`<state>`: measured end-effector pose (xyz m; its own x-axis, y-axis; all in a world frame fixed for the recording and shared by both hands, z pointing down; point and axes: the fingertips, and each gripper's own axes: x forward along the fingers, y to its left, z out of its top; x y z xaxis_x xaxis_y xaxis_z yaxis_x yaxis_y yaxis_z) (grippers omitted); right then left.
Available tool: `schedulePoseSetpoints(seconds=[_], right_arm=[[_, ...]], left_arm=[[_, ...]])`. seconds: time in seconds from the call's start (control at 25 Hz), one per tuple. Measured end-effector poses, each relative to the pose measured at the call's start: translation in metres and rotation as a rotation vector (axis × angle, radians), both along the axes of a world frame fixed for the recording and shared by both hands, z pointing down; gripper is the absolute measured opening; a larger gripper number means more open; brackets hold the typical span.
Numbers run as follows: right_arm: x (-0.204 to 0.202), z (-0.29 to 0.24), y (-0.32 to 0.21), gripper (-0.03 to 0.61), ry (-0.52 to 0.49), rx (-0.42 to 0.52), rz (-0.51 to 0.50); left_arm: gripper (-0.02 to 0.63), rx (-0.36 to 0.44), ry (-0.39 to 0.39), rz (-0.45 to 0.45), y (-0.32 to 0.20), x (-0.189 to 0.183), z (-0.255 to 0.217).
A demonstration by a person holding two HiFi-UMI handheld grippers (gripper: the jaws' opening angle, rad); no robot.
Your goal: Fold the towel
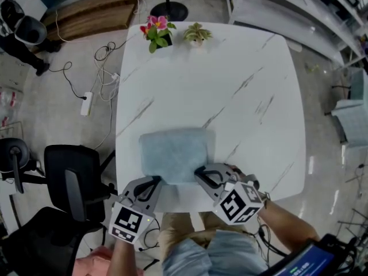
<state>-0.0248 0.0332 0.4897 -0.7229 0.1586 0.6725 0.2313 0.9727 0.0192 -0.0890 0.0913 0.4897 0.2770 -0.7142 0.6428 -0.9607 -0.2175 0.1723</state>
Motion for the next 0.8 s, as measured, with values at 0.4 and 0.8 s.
schedulePoseSetpoints(seconds=[0.4, 0.8], right_arm=[[0.011, 0.005, 0.005, 0.018, 0.008, -0.023, -0.017], [0.009, 0.01, 0.004, 0.017, -0.003, -0.055, -0.026]], left_arm=[[0.008, 0.013, -0.017, 0.027, 0.001, -0.002, 0.002], [0.008, 0.015, 0.066, 0.013, 0.001, -0.005, 0.006]])
